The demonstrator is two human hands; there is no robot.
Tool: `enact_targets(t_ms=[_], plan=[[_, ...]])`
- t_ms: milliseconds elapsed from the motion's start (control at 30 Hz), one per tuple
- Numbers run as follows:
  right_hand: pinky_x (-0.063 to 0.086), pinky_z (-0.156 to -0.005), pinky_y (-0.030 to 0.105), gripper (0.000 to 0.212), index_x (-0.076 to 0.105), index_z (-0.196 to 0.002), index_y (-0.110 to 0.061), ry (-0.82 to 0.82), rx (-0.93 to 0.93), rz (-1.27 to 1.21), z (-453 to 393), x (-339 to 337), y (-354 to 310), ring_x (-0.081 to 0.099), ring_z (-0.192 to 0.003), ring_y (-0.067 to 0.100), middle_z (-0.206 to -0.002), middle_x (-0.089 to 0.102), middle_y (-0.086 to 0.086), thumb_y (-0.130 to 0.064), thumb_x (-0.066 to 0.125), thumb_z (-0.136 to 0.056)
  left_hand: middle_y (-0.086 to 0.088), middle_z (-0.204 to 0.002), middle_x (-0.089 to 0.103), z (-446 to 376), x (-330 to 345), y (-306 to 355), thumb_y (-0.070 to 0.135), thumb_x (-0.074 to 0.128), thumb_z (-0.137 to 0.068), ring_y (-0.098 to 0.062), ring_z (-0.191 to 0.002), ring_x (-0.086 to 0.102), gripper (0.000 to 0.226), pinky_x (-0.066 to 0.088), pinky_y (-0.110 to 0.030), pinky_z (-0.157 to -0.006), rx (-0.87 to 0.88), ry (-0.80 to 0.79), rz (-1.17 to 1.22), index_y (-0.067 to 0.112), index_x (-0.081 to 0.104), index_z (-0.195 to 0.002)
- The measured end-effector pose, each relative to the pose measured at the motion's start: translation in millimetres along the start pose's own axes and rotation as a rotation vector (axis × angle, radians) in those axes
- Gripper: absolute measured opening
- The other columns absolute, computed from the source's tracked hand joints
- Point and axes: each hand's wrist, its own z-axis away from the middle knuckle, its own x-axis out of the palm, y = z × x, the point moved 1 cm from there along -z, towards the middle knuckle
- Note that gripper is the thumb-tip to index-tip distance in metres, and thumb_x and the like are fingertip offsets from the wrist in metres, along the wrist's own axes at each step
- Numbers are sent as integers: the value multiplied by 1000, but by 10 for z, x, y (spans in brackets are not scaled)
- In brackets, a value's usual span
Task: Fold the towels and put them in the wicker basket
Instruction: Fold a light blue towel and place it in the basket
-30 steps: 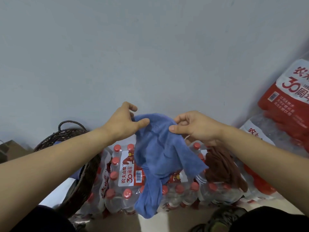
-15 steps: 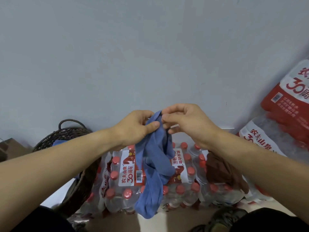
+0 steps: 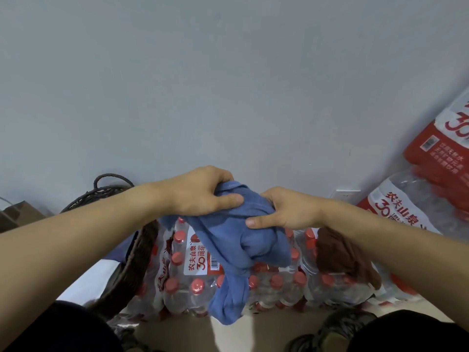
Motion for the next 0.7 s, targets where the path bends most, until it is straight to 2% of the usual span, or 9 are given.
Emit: enact_targets(t_ms=[67,167,200,267,300,367,467,600,700], plan=[[56,-78,34,31,72,-92,-14,6,27,-71,8,-36,25,71,-87,20,-92,76,2,-43,74,-81,11,-75,67,39,-1,-60,58,76,-72,-2,-64,60,38,49,-17,-60,-52,-137,-10,27,62,-89],[56,-85,39,47,68,-99,-3,-33,78,-146,17,-94,47,71,-90,24,-97,75,11,-45,77,-79,11,-79,70,46,29,-153,56,83,-65,-7,-71,65,42,53,-20,-64,-103,-273,-140,25,65,-87],[56,-84,39,43,69,-98,-5,-86,97,-156,24,-103,59,70,-89,23,-97,74,13,-42,79,-78,11,-76,70,33,43,-192,50,83,-68,-8,-70,65,35,51,-18,-62,-109,-296,-183,24,66,-83],[57,-78,34,19,73,-87,-14,-230,133,-179,60,-125,76,71,-87,21,-91,75,9,-28,82,-79,14,-72,69,24,54,-256,41,82,-74,-6,-68,64,22,47,-15,-61,-128,-329,-195,25,66,-77],[56,-75,32,8,74,-81,-18,-290,141,-187,88,-132,67,71,-85,20,-86,74,6,-19,82,-80,15,-70,69,28,50,-286,39,81,-76,-3,-67,64,19,47,-15,-61,-144,-350,-151,27,67,-75],[56,-73,30,12,73,-78,-16,-333,145,-185,131,-160,89,71,-82,19,-83,74,4,-5,78,-81,15,-67,70,62,33,-345,37,80,-78,-2,-64,65,16,49,-18,-65,-173,-396,6,25,70,-76],[58,-76,31,11,70,-89,-3,-338,157,-283,191,-222,135,72,-87,23,-91,74,12,7,69,-84,1,-85,76,130,3,-417,30,74,-85,-14,-80,71,21,55,-28,-76,-221,-446,250,11,73,-93],[58,-77,31,14,71,-94,4,-350,186,-482,234,-297,152,71,-90,26,-98,73,19,4,66,-81,-21,-116,68,170,-7,-422,20,64,-90,-38,-111,64,37,51,-47,-99,-271,-397,609,-6,63,-116],[57,-85,36,24,67,-104,8,-393,187,-597,252,-333,136,70,-97,31,-106,70,23,1,61,-82,-24,-120,65,141,-11,-372,17,61,-87,-38,-110,63,41,53,-43,-95,-257,-293,804,-10,60,-118]])
